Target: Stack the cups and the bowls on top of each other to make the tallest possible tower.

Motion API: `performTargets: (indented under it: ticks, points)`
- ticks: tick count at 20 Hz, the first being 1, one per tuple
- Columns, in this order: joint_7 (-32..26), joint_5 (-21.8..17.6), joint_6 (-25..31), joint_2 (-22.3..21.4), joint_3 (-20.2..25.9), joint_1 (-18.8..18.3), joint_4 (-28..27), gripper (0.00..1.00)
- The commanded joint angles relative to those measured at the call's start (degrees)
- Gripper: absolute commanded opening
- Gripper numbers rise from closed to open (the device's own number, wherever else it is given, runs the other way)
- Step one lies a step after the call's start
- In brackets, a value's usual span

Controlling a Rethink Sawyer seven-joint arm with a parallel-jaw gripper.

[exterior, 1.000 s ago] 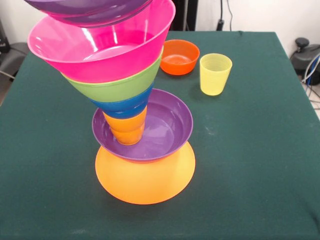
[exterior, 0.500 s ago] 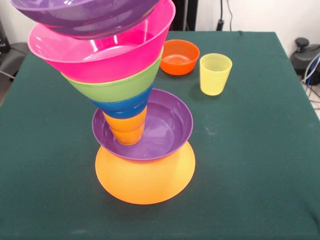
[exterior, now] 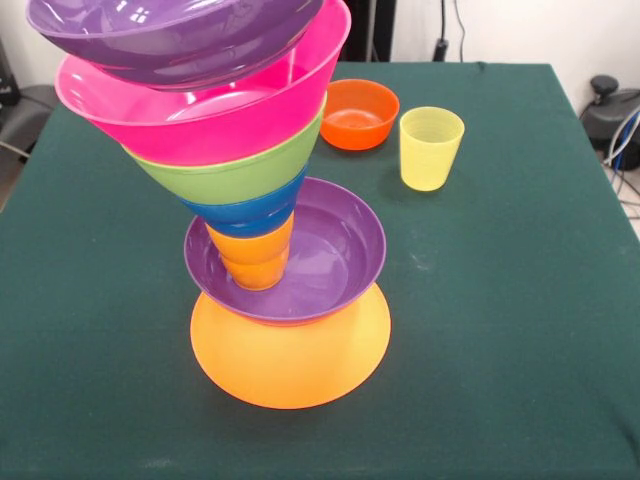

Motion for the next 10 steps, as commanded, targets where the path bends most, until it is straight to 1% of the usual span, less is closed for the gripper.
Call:
performTargets:
  ticks: [1,6,10]
  points:
    - [-2.50,-0.02,-4.72,0.27,-2.30,0.52,8.64,0.00]
    - [-2.45,0.31,-5.55,-0.56,-3.32,0.48,10.56,0.00]
    - [-1.07,1.56,-7.97,-1.36,-3.81,0.12,13.61,0.00]
